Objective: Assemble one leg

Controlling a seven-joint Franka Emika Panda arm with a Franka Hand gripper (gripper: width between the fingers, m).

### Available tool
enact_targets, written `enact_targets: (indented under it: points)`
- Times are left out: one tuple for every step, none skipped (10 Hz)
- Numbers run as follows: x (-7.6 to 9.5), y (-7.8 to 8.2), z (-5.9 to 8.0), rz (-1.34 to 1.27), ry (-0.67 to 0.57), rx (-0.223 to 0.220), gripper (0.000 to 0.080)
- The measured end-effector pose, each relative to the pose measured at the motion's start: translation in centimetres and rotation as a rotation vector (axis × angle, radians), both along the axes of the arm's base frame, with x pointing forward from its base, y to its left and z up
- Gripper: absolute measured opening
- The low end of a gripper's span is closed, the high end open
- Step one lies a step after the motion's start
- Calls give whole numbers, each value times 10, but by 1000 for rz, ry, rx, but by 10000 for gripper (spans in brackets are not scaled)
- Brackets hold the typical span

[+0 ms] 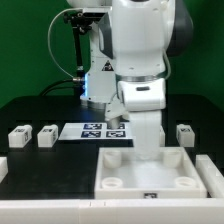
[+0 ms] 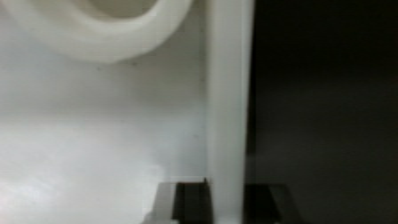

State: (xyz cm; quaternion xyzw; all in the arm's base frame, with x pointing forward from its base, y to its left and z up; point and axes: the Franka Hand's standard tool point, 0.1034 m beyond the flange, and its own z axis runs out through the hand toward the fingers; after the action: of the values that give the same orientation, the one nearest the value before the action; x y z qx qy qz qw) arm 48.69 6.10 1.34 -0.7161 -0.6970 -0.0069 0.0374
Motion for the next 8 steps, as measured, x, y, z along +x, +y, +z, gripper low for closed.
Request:
enact_targets:
  points:
    - [8,3,1,3,-9,4,64]
    - [15,10,0,14,-4,7,63]
    - [17,11,-3,15,9,6,64]
    - [17,10,-3,15,10,7,64]
    - [17,10,-3,14,11,8,64]
    - [17,10,-3,12,11,9,64]
    - [17,10,-3,11,11,9,64]
    - [16,9,-3,11,12,8,64]
